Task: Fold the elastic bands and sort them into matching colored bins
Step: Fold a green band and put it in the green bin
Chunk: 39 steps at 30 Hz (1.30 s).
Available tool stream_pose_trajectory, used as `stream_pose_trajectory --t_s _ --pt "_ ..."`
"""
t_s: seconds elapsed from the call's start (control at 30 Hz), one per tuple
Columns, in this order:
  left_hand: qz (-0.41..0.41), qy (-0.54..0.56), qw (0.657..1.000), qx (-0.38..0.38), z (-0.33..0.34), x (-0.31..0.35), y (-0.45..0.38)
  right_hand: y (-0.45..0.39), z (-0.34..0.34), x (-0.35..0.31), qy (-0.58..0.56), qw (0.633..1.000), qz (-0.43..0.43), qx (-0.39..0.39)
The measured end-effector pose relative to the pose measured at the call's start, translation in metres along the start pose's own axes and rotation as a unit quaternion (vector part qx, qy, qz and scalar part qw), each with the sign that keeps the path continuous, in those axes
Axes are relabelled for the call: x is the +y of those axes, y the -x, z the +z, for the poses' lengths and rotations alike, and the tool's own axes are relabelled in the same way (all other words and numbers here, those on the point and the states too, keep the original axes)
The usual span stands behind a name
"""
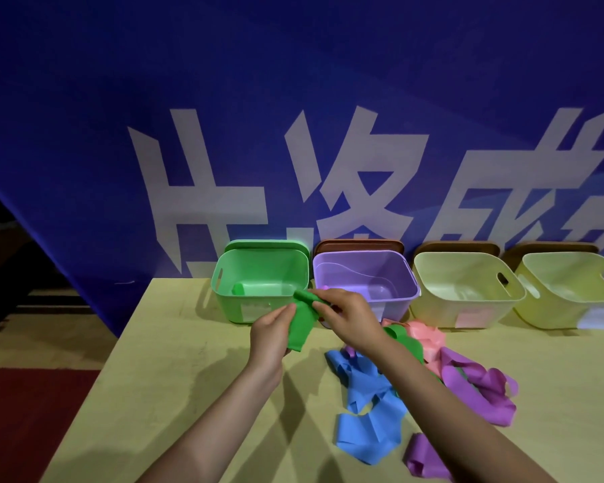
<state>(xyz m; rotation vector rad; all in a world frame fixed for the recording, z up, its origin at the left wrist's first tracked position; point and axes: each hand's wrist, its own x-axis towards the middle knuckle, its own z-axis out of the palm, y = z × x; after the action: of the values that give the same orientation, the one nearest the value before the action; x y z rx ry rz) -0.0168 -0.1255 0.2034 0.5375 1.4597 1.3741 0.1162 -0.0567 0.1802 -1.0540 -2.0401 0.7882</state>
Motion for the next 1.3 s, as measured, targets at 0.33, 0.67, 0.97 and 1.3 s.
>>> stream_pose_trajectory --t_s 0.33,0.67,0.97,1.3 --pt "-0.009 0.031 0.999 -0.007 0.005 0.005 -0.005 0.007 0.007 -0.009 -0.046 0.997 0.002 0.069" --pt "0.030 0.010 0.995 -0.091 0.007 0.014 -0.004 0.007 0.008 -0.009 -0.236 0.958 0.145 0.074" --pt "0.054 -0.138 0.984 -0.099 -0.016 0.010 -0.023 0.013 0.021 -0.014 -0.177 0.964 0.162 0.119" --pt "0.089 -0.133 0.986 -0.048 -0.011 0.006 -0.020 0.004 0.031 -0.022 -0.062 0.971 0.131 0.193"
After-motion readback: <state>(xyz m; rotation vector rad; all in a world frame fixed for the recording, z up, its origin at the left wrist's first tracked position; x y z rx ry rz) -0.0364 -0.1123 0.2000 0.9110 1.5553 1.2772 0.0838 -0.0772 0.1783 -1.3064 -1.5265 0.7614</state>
